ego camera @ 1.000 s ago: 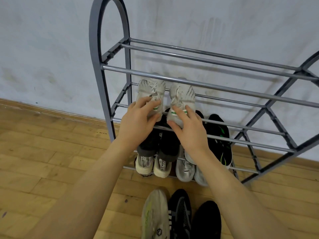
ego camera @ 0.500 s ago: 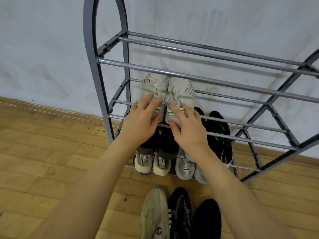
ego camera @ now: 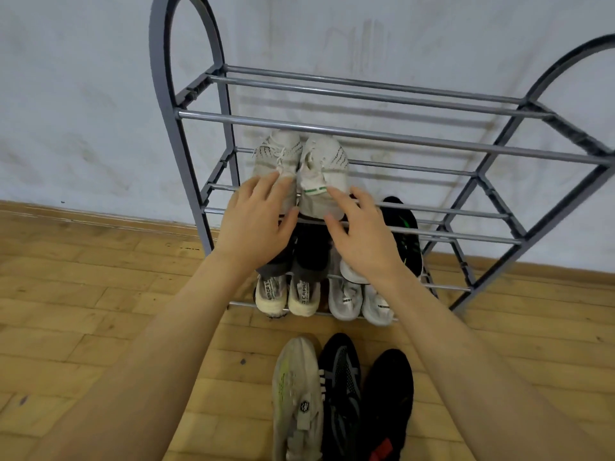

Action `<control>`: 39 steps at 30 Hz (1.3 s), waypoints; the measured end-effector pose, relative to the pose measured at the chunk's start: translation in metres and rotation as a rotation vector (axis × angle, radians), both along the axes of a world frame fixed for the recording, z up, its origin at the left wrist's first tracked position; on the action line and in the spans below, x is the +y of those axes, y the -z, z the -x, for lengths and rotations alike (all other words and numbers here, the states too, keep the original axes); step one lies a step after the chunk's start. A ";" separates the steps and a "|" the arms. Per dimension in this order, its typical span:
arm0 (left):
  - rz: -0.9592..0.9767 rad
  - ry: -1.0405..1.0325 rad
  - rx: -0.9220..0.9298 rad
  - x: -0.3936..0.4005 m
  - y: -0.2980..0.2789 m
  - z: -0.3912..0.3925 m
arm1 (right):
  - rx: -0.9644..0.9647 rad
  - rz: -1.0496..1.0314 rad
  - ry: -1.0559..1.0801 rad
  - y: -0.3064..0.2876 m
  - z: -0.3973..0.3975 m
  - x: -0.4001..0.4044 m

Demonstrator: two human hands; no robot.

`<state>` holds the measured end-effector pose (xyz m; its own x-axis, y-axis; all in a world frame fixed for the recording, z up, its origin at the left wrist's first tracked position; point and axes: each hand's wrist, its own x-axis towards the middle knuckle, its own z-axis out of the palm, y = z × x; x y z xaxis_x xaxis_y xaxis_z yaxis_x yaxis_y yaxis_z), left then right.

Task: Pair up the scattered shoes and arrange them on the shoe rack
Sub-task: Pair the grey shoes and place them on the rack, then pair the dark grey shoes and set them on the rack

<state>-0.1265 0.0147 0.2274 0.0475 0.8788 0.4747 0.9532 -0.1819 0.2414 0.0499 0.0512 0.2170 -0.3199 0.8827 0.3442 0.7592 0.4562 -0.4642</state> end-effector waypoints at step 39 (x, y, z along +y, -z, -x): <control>0.610 1.055 0.094 -0.153 0.286 -0.616 | -0.172 0.469 1.257 0.300 -0.523 -0.330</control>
<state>0.4893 -0.1384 -0.0583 0.8836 0.4660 -0.0459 0.4253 -0.7575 0.4953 0.5726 -0.2784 -0.0835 0.7763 0.6297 -0.0304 0.6058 -0.7585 -0.2403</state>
